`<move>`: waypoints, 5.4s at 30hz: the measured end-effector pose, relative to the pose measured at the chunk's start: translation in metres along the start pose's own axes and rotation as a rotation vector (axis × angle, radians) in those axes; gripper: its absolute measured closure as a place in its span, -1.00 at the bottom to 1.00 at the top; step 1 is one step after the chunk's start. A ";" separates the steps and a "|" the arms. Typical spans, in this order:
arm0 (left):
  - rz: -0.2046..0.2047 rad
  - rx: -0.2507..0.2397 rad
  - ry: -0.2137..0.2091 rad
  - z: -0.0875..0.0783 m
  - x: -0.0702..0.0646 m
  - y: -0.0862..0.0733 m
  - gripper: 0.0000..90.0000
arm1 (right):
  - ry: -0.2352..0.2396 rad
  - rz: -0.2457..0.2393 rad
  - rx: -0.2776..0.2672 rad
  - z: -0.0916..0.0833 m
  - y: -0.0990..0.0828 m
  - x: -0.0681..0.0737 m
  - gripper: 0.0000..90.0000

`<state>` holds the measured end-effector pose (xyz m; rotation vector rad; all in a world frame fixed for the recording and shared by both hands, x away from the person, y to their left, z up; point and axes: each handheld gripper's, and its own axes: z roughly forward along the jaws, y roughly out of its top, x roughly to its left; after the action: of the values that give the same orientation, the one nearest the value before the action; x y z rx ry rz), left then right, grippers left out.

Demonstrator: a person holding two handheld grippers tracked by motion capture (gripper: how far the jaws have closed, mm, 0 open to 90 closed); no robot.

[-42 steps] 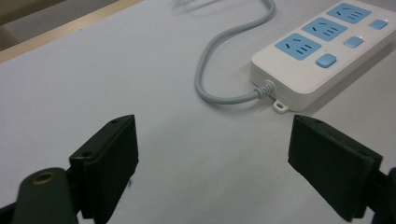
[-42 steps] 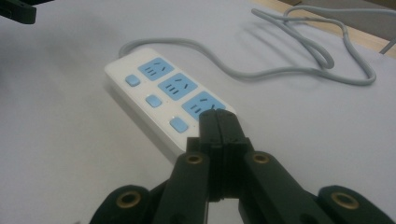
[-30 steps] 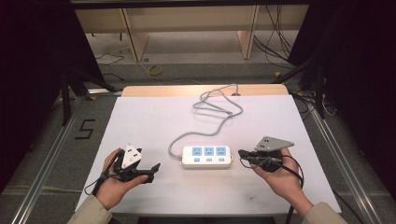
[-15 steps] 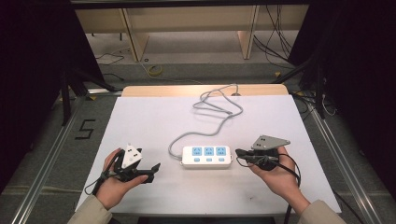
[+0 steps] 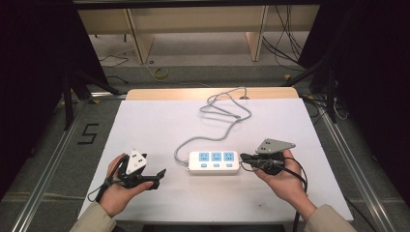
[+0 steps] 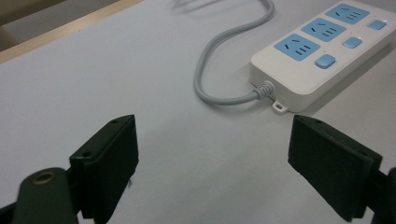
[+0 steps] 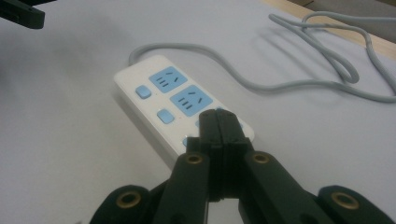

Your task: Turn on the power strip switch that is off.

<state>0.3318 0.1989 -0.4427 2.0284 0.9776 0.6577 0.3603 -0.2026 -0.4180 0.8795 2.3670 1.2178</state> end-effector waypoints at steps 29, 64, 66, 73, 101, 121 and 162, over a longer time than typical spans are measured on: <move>0.000 -0.001 0.000 0.000 0.000 0.000 -0.65 | 0.018 -0.012 0.018 0.016 0.012 0.006 1.00; 0.002 -0.003 0.001 0.000 0.000 0.000 -0.65 | 0.043 -0.024 0.038 0.033 0.023 0.012 1.00; 0.003 -0.002 0.002 0.000 0.000 0.000 -0.65 | 0.044 -0.025 0.042 0.034 0.023 0.012 1.00; 0.001 -0.003 0.002 0.000 0.000 0.000 -0.65 | 0.050 -0.029 0.049 0.038 0.025 0.014 1.00; 0.002 -0.003 0.001 0.000 0.000 0.000 -0.65 | 0.072 -0.039 0.073 0.050 0.030 0.020 1.00; 0.000 -0.003 -0.003 0.000 0.000 0.000 -0.65 | 0.084 -0.044 0.087 0.059 0.033 0.024 1.00; -0.002 -0.006 0.000 0.000 0.000 0.001 -0.65 | 0.118 -0.053 0.110 0.074 0.042 0.034 1.00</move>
<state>0.3321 0.1986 -0.4422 2.0213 0.9767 0.6590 0.3905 -0.1160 -0.4267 0.7919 2.5549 1.1582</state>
